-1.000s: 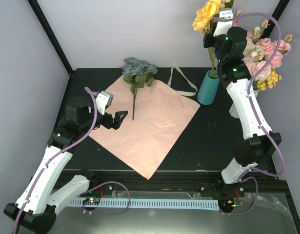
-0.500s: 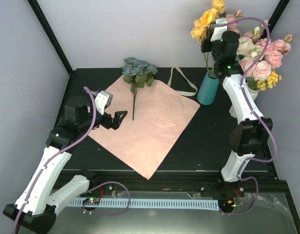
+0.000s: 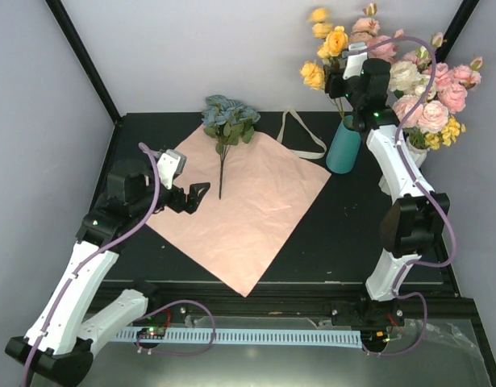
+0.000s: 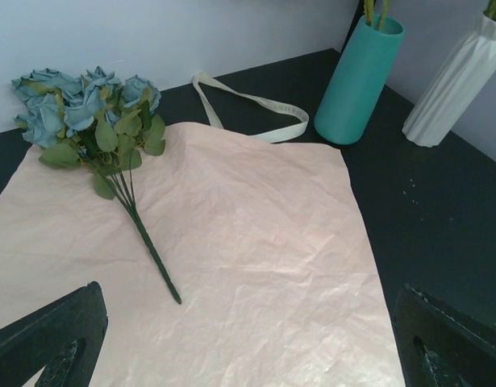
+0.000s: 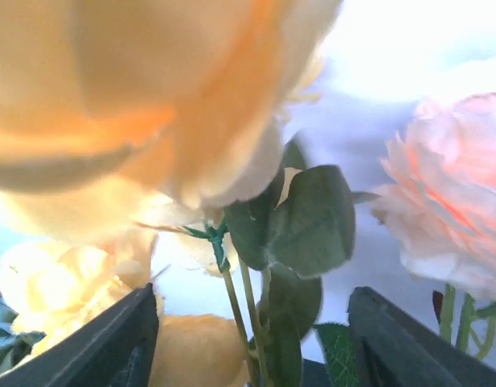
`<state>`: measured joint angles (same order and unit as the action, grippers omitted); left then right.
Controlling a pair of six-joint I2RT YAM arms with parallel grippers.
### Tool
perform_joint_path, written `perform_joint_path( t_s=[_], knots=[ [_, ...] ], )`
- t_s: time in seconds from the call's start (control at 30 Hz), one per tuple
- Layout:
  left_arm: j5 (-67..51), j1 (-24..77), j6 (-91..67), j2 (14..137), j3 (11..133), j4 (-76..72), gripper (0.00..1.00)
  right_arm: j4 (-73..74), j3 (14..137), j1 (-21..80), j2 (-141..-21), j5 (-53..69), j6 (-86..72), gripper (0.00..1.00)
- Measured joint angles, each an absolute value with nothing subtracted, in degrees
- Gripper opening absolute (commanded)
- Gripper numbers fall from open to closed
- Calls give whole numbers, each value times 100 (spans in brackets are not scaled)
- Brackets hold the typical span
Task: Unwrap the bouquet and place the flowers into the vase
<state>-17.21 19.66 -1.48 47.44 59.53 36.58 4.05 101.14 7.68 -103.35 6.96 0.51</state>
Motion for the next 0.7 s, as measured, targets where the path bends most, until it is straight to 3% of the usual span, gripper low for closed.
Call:
perform_joint_path(
  t_s=[0.27, 0.7],
  knots=[
    [-1706, 1966, -148, 4880, 5955, 3656, 99, 937, 10425, 766, -10335, 587, 75, 100],
    [-1273, 1966, -478, 6034, 6414, 3813, 99, 1404, 10575, 873, -9741, 923, -613, 100]
  ],
)
